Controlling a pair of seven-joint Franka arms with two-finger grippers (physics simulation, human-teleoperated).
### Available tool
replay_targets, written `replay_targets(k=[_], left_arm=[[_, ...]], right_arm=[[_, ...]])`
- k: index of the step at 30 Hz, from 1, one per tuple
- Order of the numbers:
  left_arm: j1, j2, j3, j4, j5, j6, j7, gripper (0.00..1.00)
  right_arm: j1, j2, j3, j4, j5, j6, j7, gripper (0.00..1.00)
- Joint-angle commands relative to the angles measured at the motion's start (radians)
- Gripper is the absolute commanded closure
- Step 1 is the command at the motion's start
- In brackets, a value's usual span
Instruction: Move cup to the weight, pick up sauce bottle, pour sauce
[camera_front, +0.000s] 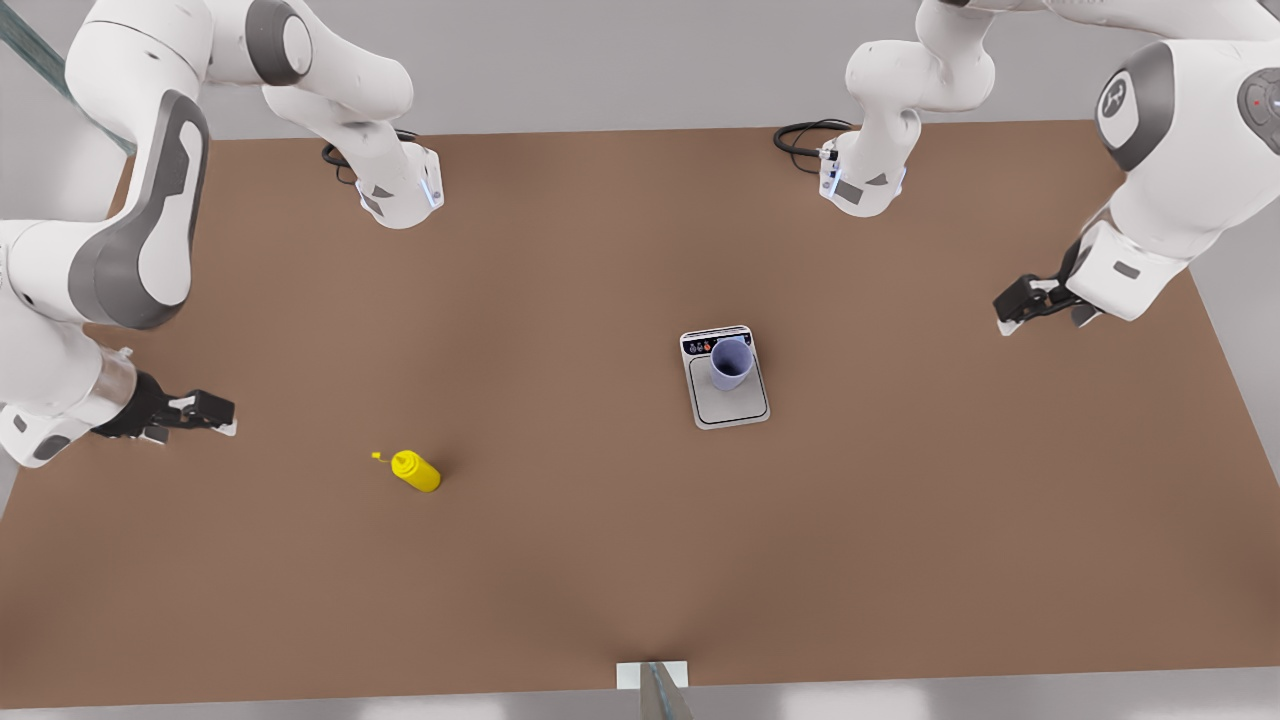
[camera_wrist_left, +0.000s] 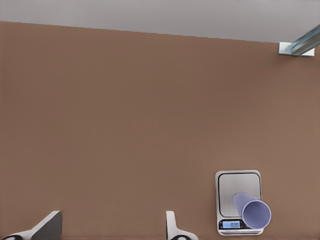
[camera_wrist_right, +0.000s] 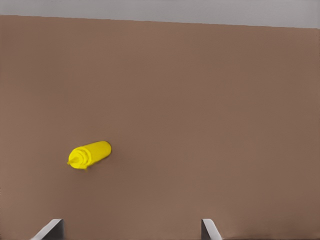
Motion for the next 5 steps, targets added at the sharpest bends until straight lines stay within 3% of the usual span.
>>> replay_targets(k=[1, 5], left_arm=[[-0.003, 0.0, 0.0, 0.0, 0.0, 0.0, 0.0, 0.0], [-0.002, 0.005, -0.002, 0.0, 0.0, 0.0, -0.002, 0.0]], right_arm=[[0.003, -0.015, 0.0, -0.019, 0.0, 0.016, 0.009, 0.0], [0.065, -0.091, 0.0, -0.1, -0.002, 0.019, 0.032, 0.0]])
